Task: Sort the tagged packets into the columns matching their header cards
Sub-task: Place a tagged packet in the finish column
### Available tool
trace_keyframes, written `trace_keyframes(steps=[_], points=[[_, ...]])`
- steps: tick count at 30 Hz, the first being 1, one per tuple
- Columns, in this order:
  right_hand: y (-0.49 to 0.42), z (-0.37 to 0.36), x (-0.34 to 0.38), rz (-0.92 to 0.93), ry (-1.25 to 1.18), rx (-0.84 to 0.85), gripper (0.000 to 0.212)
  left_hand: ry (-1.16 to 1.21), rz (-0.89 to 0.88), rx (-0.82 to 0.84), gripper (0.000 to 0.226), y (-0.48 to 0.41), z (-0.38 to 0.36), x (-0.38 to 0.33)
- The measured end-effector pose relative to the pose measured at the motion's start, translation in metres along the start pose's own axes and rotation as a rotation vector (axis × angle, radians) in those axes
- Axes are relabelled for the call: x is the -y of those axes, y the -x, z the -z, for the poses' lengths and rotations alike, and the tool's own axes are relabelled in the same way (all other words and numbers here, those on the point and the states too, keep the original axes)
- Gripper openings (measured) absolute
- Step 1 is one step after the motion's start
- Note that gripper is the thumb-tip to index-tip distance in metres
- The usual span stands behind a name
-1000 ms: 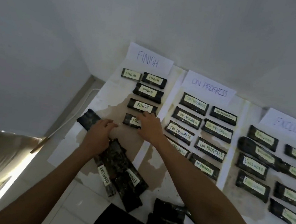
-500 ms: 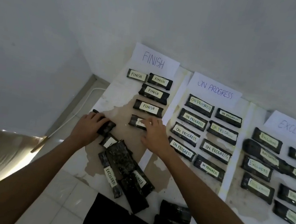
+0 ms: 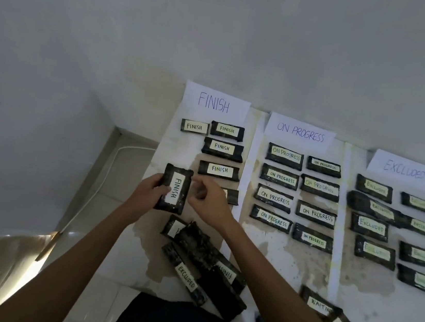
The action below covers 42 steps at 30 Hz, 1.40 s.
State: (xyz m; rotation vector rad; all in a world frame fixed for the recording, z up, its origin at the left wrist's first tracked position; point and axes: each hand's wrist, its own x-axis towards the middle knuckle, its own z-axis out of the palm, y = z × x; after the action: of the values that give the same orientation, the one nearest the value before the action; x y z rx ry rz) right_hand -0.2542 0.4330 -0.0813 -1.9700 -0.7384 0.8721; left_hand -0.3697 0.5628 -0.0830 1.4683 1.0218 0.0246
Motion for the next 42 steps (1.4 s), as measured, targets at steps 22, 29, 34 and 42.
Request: trace_keyframes(steps=[22,29,34,42], points=[[-0.143,-0.021,0.021,0.32,0.842,0.113,0.064,-0.051,-0.024,-0.231,0.057,-0.073,0.014,-0.021],[-0.182,-0.026,-0.001,0.33,0.842,0.175,0.061,-0.376,-0.204,-0.059,0.049,-0.11,0.028,-0.006],[-0.176,-0.021,0.0,0.361,0.825,0.167,0.067,-0.518,-0.283,-0.024,0.055,-0.116,0.032,0.007],[-0.042,-0.016,0.007,0.245,0.67,0.113,0.049,-0.696,-0.359,0.002,0.056,-0.058,0.017,0.033]])
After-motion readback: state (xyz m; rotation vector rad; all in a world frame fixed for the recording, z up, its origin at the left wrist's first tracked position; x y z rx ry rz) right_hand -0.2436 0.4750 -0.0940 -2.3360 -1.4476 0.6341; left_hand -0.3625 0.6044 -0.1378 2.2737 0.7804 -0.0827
